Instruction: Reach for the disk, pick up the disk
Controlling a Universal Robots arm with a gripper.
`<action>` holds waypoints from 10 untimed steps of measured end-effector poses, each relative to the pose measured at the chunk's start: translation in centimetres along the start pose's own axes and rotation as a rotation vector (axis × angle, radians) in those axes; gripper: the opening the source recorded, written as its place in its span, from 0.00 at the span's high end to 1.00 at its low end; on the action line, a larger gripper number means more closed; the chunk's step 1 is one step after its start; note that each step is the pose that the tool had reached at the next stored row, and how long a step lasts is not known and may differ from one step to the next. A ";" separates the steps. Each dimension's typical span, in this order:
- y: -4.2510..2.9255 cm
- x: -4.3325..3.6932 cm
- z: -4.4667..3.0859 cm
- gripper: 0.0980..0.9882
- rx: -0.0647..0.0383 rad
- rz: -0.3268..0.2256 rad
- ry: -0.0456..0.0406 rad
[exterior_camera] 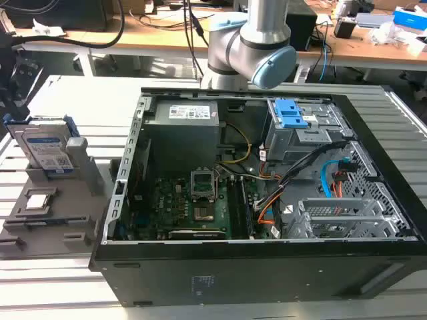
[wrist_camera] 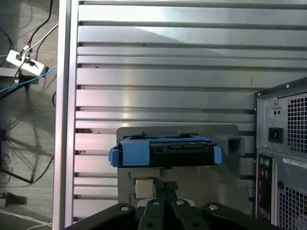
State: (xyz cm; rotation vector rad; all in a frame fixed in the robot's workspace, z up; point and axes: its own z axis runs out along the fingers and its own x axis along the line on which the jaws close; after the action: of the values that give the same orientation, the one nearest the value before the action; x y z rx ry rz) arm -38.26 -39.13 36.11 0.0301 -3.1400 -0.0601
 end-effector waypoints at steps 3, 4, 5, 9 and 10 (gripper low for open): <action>0.00 0.00 0.00 0.99 0.000 -0.043 0.0016; 0.00 0.00 0.00 0.99 0.000 -0.062 0.0024; 0.00 0.00 0.00 0.99 0.000 -0.088 0.0034; 0.00 0.00 0.00 0.99 0.000 -0.192 0.0074; 0.00 0.00 0.00 0.99 0.000 -0.204 0.0078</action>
State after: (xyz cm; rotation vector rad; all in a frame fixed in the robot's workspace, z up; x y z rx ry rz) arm -38.27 -39.13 36.11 0.3488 -3.1169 -0.0595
